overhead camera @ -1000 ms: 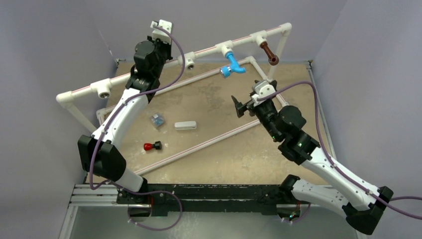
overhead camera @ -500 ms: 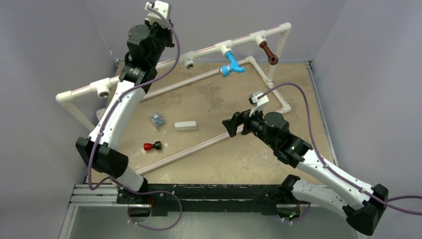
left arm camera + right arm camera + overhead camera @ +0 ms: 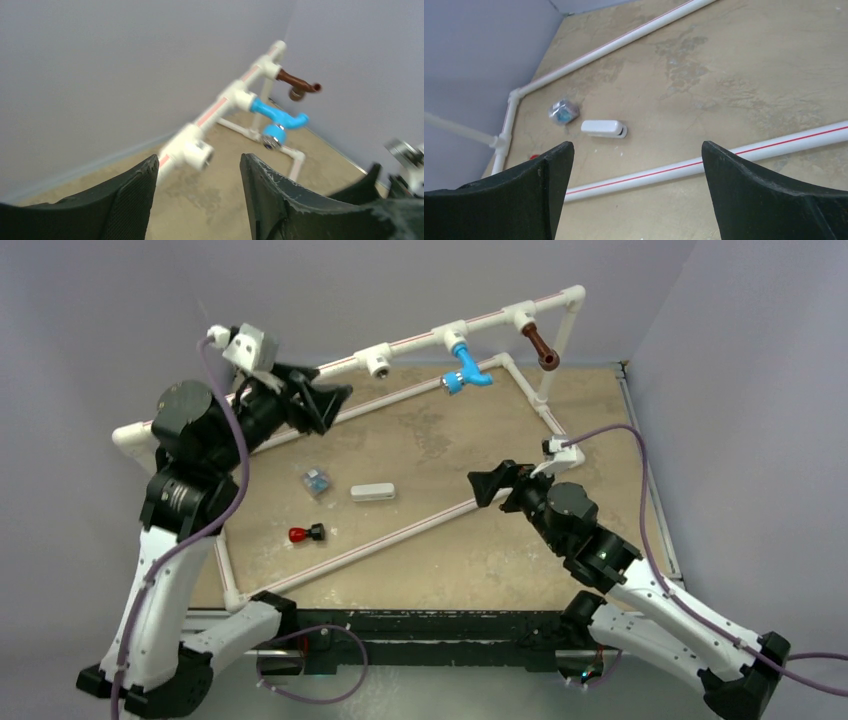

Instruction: Install the water faucets

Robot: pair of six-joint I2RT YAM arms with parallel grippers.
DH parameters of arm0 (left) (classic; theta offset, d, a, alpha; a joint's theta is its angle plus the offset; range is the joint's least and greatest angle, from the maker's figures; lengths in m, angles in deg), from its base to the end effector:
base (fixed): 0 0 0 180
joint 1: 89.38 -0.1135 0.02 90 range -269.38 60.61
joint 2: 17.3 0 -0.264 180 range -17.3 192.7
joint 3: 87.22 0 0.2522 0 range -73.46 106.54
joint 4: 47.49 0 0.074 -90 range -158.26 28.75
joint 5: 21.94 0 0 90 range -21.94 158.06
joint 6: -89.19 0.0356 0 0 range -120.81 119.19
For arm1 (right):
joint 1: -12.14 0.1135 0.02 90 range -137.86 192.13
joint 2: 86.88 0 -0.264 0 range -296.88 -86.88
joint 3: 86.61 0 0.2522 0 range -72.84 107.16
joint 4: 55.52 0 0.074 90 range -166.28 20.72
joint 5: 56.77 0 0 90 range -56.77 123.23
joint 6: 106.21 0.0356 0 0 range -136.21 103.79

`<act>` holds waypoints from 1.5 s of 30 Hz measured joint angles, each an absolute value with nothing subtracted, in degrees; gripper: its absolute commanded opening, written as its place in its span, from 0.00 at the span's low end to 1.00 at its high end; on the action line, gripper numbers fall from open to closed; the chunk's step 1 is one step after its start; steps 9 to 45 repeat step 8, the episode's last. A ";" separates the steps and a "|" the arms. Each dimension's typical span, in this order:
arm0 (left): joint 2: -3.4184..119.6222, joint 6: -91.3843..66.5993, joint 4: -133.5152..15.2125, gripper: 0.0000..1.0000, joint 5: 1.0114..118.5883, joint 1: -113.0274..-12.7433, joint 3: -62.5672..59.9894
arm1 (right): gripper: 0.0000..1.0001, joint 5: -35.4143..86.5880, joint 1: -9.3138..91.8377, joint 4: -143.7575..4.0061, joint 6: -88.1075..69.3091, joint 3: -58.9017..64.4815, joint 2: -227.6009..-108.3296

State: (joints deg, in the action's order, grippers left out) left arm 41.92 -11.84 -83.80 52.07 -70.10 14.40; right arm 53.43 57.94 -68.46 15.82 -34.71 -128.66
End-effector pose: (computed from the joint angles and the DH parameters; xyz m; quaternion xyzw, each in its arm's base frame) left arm 0.1655 -0.0683 0.5219 0.1508 0.6529 -0.2823 0.6865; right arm 0.1334 0.1195 0.3284 0.0346 0.7224 0.3276 0.6080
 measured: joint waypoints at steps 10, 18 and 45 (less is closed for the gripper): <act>25.57 -19.84 -94.44 0.64 42.15 -70.10 -2.61 | 0.99 61.22 57.94 -68.96 18.53 -34.71 -124.05; 25.57 -19.84 -94.44 0.64 42.15 -70.10 -2.61 | 0.99 61.22 57.94 -68.96 18.53 -34.71 -124.05; 25.57 -19.84 -94.44 0.64 42.15 -70.10 -2.61 | 0.99 61.22 57.94 -68.96 18.53 -34.71 -124.05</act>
